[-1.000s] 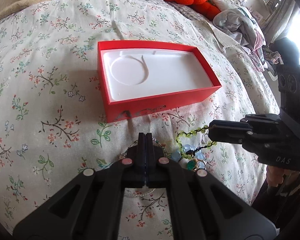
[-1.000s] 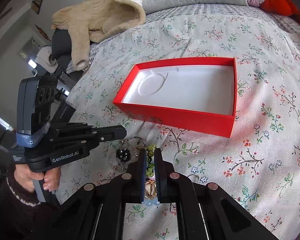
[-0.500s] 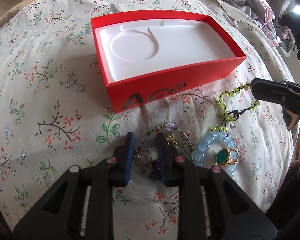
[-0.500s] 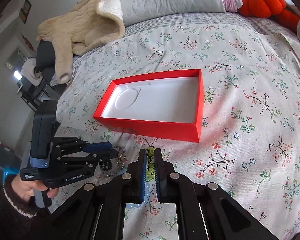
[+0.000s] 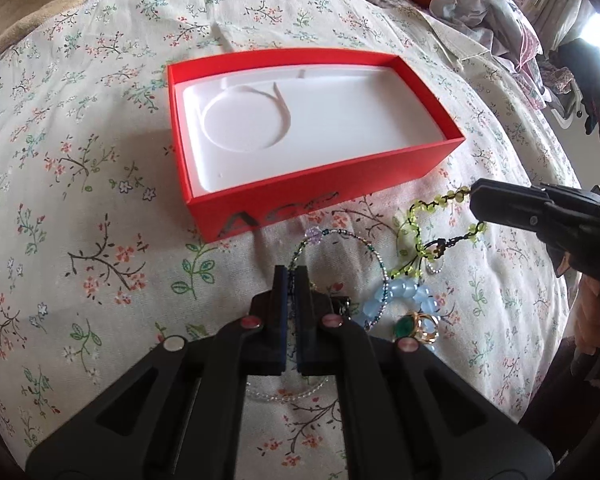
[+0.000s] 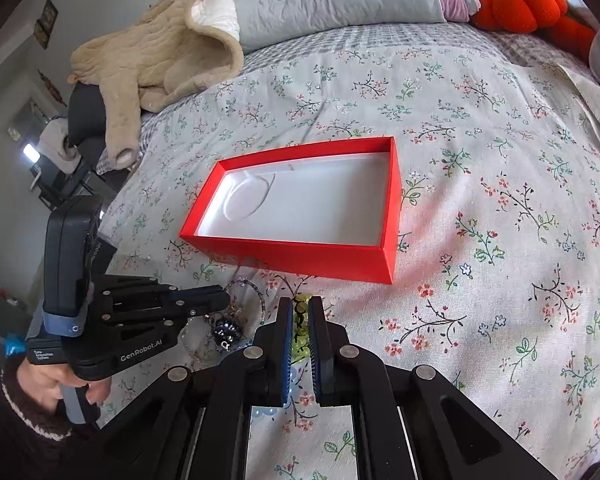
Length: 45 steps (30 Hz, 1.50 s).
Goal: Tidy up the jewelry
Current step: 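Carry both bracelets into the red Ace box and open both tools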
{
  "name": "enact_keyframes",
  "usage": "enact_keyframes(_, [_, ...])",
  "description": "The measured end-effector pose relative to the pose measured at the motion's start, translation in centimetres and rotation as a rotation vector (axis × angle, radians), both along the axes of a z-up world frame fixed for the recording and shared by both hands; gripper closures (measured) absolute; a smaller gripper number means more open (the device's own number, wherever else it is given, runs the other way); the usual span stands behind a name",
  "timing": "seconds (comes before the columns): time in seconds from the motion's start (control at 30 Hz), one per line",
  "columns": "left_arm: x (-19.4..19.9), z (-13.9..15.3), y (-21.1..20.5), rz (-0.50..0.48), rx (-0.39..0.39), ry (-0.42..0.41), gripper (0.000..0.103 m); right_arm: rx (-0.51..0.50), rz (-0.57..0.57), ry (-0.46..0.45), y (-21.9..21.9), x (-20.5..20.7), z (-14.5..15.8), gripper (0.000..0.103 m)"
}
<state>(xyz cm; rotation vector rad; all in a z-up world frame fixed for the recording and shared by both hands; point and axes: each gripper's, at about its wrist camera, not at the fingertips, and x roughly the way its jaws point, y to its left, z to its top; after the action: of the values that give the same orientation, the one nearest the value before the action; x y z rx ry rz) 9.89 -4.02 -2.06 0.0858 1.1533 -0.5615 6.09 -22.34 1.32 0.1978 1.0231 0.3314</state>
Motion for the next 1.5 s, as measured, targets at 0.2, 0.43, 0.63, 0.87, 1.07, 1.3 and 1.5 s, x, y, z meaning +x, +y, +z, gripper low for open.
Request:
enact_keyframes(0.2, [-1.0, 2.4, 1.0, 0.028, -0.060, -0.047, 0.099, 0.015, -0.012, -0.023, 0.0, -0.7, 1.0, 0.095])
enact_keyframes(0.43, [-1.8, 4.8, 0.9, 0.060, -0.121, -0.100, 0.099, 0.041, -0.017, -0.060, 0.4, -1.6, 2.8, 0.095])
enact_keyframes(0.63, [-1.7, 7.0, 1.2, 0.097, -0.195, -0.135, 0.099, 0.055, -0.032, -0.110, 1.1, -1.5, 4.8, 0.095])
enact_keyframes(0.87, [-0.3, 8.1, 1.5, 0.171, -0.265, -0.170, 0.099, 0.054, -0.063, -0.178, 2.0, 0.1, 6.7, 0.095])
enact_keyframes(1.07, [1.4, 7.4, 1.4, 0.218, -0.313, -0.187, 0.099, 0.085, -0.086, -0.201, 2.4, 2.4, 6.6, 0.095])
enact_keyframes(1.3, [3.4, 4.9, 1.2, 0.247, -0.279, -0.174, 0.099, 0.053, -0.150, -0.138, 1.5, 5.4, 3.2, 0.095])
enact_keyframes(1.5, [4.2, 3.7, 1.2, 0.265, -0.207, -0.166, 0.099, -0.003, -0.189, -0.093, -0.2, 6.4, 1.2, 0.095])
